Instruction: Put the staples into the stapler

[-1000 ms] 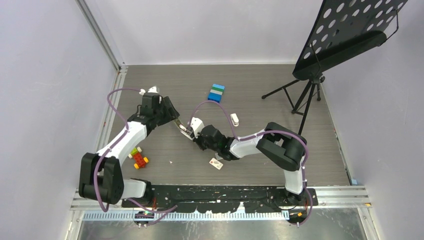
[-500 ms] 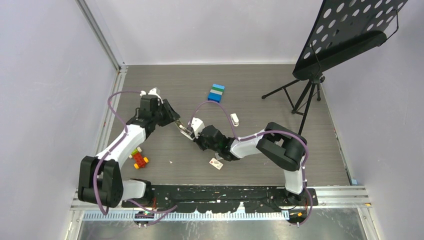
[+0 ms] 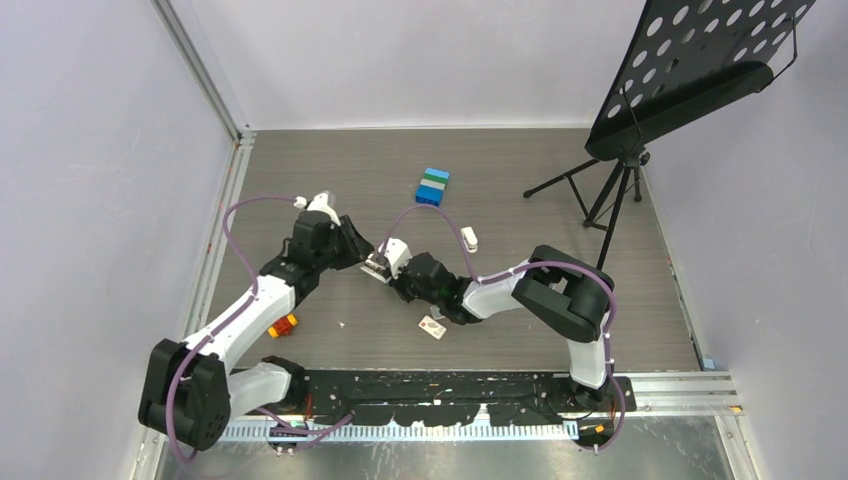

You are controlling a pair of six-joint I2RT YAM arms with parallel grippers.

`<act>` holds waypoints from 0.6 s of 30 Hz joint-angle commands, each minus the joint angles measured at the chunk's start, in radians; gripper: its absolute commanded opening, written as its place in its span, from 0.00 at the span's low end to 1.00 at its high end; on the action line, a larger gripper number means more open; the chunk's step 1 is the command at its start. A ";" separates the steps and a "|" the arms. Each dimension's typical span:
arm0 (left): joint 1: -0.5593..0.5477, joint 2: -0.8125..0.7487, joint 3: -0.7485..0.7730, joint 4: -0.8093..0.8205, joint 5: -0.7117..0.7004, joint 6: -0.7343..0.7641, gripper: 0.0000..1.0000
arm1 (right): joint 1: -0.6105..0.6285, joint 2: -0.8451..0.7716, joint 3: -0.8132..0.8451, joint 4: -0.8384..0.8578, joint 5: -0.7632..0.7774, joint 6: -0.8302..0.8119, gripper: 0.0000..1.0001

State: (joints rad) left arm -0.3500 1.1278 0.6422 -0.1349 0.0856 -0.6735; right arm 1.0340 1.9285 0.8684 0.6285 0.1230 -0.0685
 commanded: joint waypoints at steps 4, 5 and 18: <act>-0.092 0.013 -0.062 0.071 0.098 -0.164 0.31 | 0.001 -0.032 -0.025 0.070 -0.008 0.027 0.03; -0.105 0.020 -0.061 0.075 0.095 -0.169 0.31 | 0.001 -0.034 -0.027 0.074 -0.008 0.027 0.03; -0.147 -0.010 -0.031 0.018 0.018 -0.156 0.37 | 0.001 -0.081 -0.077 0.113 0.014 0.018 0.33</act>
State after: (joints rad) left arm -0.4839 1.1732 0.5831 -0.0650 0.1265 -0.8520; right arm 1.0321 1.9194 0.8158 0.7025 0.1204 -0.0505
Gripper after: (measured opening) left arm 0.347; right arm 0.273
